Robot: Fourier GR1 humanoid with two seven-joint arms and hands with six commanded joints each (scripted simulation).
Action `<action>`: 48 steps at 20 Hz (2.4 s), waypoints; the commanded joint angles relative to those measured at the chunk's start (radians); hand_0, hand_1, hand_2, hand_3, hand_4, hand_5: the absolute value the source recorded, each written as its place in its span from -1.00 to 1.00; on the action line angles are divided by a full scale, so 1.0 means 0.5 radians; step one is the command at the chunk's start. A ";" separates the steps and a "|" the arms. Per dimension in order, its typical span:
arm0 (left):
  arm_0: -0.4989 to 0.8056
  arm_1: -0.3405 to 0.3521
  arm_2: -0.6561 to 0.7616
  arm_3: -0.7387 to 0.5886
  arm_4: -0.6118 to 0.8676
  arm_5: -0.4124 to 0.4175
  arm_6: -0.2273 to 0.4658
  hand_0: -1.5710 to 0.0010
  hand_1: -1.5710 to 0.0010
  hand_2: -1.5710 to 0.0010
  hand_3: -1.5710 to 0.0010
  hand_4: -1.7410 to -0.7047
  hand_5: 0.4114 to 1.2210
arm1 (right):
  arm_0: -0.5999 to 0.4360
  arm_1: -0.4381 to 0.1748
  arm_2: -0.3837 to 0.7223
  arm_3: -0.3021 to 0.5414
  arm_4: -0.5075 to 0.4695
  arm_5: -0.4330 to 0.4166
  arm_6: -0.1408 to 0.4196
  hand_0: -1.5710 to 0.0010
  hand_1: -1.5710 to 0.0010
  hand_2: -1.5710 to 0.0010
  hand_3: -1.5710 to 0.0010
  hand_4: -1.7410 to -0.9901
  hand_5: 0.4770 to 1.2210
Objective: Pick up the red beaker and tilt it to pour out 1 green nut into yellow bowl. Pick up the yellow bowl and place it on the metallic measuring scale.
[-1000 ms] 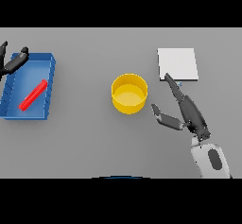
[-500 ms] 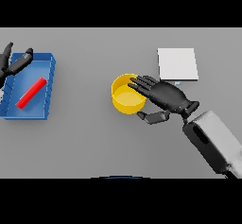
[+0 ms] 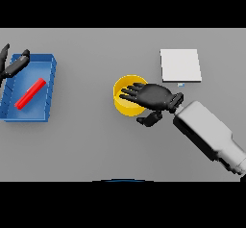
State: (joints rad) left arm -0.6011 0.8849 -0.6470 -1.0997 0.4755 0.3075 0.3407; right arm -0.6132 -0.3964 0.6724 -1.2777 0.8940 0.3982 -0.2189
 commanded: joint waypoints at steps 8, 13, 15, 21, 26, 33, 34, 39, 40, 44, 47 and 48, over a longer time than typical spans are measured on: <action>0.010 0.040 0.013 -0.034 0.013 -0.011 -0.003 1.00 1.00 1.00 1.00 0.98 -0.32 | -0.175 0.074 0.112 0.232 0.059 0.157 0.003 1.00 1.00 1.00 1.00 0.22 -0.29; 0.036 0.058 0.021 -0.051 0.022 0.004 -0.009 1.00 1.00 1.00 1.00 0.98 -0.32 | -0.220 0.141 0.074 0.331 0.019 0.206 0.068 1.00 0.98 0.97 0.94 0.08 -0.10; 0.022 0.045 0.023 -0.032 0.027 -0.016 -0.016 1.00 1.00 1.00 1.00 0.98 -0.31 | -0.225 0.166 0.082 0.350 0.026 0.212 0.092 0.63 0.70 0.78 0.78 -0.06 0.07; 0.024 0.031 0.030 -0.009 0.025 -0.016 -0.055 1.00 1.00 1.00 1.00 0.96 -0.30 | -0.204 0.097 0.106 0.314 0.013 0.177 -0.067 -0.57 -0.54 -0.43 -0.06 -0.66 0.76; -0.005 0.036 0.018 -0.019 0.013 -0.027 -0.030 1.00 1.00 1.00 1.00 0.97 -0.29 | -0.211 0.106 0.119 0.312 0.042 0.116 -0.036 -0.86 -0.85 -0.61 -0.55 -0.89 0.92; 0.020 0.056 0.021 -0.024 0.025 -0.042 -0.020 1.00 1.00 1.00 1.00 0.97 -0.30 | -0.215 0.053 0.012 0.220 -0.065 0.188 -0.004 -0.97 -0.97 -0.70 -0.69 -0.98 0.98; 0.042 0.059 0.025 -0.030 0.033 -0.039 -0.031 1.00 1.00 1.00 1.00 0.97 -0.30 | -0.218 0.018 -0.025 0.154 -0.099 0.243 0.008 -0.98 -0.97 -0.71 -0.68 -0.98 0.99; 0.008 0.038 0.007 -0.020 0.012 -0.043 -0.012 1.00 1.00 1.00 1.00 0.98 -0.32 | -0.221 -0.107 -0.154 -0.009 -0.129 0.269 0.087 -0.99 -0.99 -0.82 -0.52 -0.99 1.00; -0.002 0.040 0.003 -0.010 0.005 -0.053 -0.007 1.00 1.00 1.00 1.00 0.98 -0.32 | -0.214 -0.116 -0.175 -0.021 -0.124 0.256 0.137 -0.99 -0.99 -0.85 -0.50 -1.00 1.00; 0.016 0.047 0.007 -0.049 0.016 -0.027 0.000 1.00 1.00 1.00 1.00 0.97 -0.32 | -0.242 -0.113 -0.213 -0.024 -0.124 0.252 0.169 -0.99 -1.00 -0.94 -0.48 -1.00 1.00; 0.013 0.080 0.020 -0.097 0.026 -0.022 0.007 1.00 1.00 1.00 1.00 0.96 -0.28 | -0.272 -0.171 -0.267 0.007 -0.110 0.218 0.179 -0.99 -1.00 -0.93 -0.46 -1.00 1.00; 0.030 0.093 0.019 -0.115 0.030 -0.017 0.011 1.00 1.00 1.00 1.00 0.96 -0.26 | -0.266 -0.179 -0.282 0.027 -0.107 0.188 0.177 -0.99 -1.00 -0.94 -0.47 -1.00 1.00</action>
State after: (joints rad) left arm -0.5858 0.9314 -0.6373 -1.1573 0.4904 0.2988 0.3463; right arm -0.7460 -0.4864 0.5317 -1.2640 0.8413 0.4924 -0.1288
